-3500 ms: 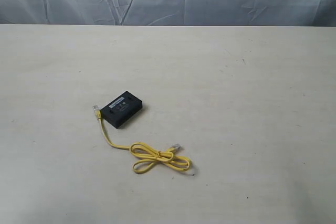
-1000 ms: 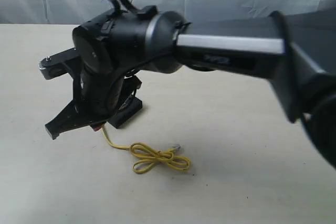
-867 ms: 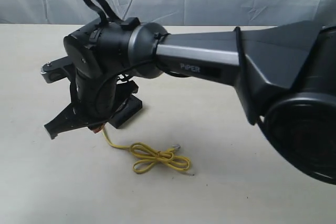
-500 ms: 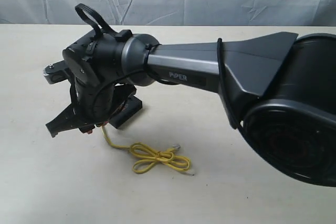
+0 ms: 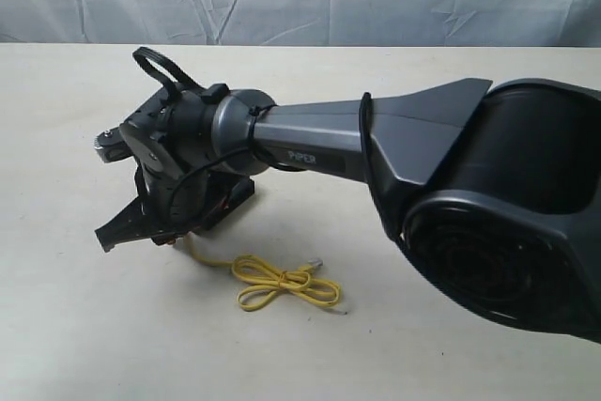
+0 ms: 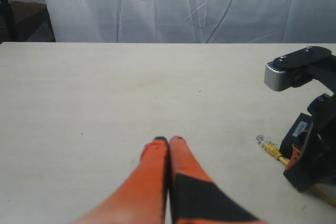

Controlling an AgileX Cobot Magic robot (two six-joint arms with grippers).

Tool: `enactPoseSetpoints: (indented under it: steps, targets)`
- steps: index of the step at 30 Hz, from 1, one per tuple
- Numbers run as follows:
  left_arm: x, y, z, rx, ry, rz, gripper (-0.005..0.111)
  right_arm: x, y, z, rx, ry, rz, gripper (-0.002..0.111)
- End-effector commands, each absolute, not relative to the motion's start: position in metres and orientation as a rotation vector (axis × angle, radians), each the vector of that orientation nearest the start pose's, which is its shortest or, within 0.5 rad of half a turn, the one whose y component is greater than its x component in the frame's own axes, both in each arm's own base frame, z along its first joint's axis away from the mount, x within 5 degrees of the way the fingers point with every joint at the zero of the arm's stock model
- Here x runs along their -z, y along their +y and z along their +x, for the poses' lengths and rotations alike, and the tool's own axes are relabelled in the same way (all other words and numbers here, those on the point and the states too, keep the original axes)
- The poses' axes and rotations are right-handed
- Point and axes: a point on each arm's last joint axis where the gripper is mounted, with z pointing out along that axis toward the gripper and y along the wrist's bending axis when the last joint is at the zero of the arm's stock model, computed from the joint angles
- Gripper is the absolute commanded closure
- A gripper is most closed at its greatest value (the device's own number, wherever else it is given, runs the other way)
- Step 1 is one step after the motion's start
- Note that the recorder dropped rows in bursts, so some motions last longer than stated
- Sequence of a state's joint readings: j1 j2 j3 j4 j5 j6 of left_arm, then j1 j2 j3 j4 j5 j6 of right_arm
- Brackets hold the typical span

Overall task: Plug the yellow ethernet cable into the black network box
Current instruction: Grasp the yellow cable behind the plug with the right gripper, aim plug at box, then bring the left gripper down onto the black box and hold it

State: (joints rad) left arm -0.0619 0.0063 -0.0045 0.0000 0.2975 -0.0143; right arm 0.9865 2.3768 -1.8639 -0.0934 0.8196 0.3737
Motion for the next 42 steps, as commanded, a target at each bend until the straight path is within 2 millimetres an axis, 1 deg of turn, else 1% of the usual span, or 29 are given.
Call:
enactPoseSetpoints:
  steps: [1,2,3,6,9,13,15,17,20,24,26,28,29,31,34,36,39,42]
  targets:
    - [-0.187,-0.003,0.055,0.058,1.768,0.037,0.107,-0.117,0.411,0.28,-0.184,2.682,-0.932,0.099]
    - [-0.187,-0.003,0.055,0.058,1.768,0.037,0.107,-0.116,0.411,0.28,-0.178,2.687,-0.933,0.106]
    - [-0.187,-0.003,0.055,0.058,1.768,0.037,0.107,-0.116,0.41,0.279,-0.174,2.69,-0.934,0.109]
    - [-0.187,-0.003,0.055,0.058,1.768,0.037,0.107,-0.128,0.408,0.278,-0.171,2.692,-0.931,0.109]
    - [-0.187,-0.003,0.055,0.058,1.768,0.037,0.107,-0.153,0.403,0.275,-0.16,2.689,-0.946,0.109]
    - [-0.187,-0.003,0.055,0.058,1.768,0.037,0.107,-0.188,0.391,0.27,-0.11,2.643,-1.101,0.109]
    - [-0.187,-0.003,0.055,0.058,1.768,0.037,0.107,-0.2,0.383,0.271,-0.115,2.632,-1.137,0.109]
    - [-0.187,-0.003,0.055,0.058,1.768,0.037,0.107,-0.209,0.371,0.273,-0.161,2.639,-1.127,0.109]
    - [-0.187,-0.003,0.055,0.058,1.768,0.037,0.107,-0.206,0.345,0.277,-0.214,2.638,-1.145,0.109]
    - [-0.187,-0.003,0.055,0.058,1.768,0.037,0.107,-0.188,0.305,0.276,-0.214,2.607,-1.144,0.109]
    - [-0.187,-0.003,0.055,0.058,1.768,0.037,0.107,-0.179,0.292,0.27,-0.212,2.566,-1.145,0.109]
    - [-0.187,-0.003,0.055,0.058,1.768,0.037,0.107,-0.172,0.284,0.264,-0.213,2.537,-1.148,0.109]
    - [-0.187,-0.003,0.055,0.058,1.768,0.037,0.107,-0.162,0.278,0.26,-0.214,2.534,-1.144,0.109]
    - [-0.187,-0.003,0.055,0.058,1.768,0.037,0.107,-0.151,0.272,0.253,-0.2,2.559,-1.155,0.109]
    - [-0.189,-0.003,0.055,0.033,1.754,0.054,0.107,-0.144,0.268,0.249,-0.19,2.576,-1.162,0.109]
    - [-0.196,-0.003,0.056,0.024,1.676,0.063,0.107,-0.145,0.268,0.25,-0.196,2.566,-1.157,0.109]
    - [-0.211,-0.003,0.056,0.041,1.506,0.052,0.107,-0.146,0.27,0.252,-0.209,2.542,-1.147,0.109]
    - [-0.231,-0.003,0.053,0.08,1.284,0.015,0.107,-0.146,0.27,0.252,-0.212,2.537,-1.145,0.109]
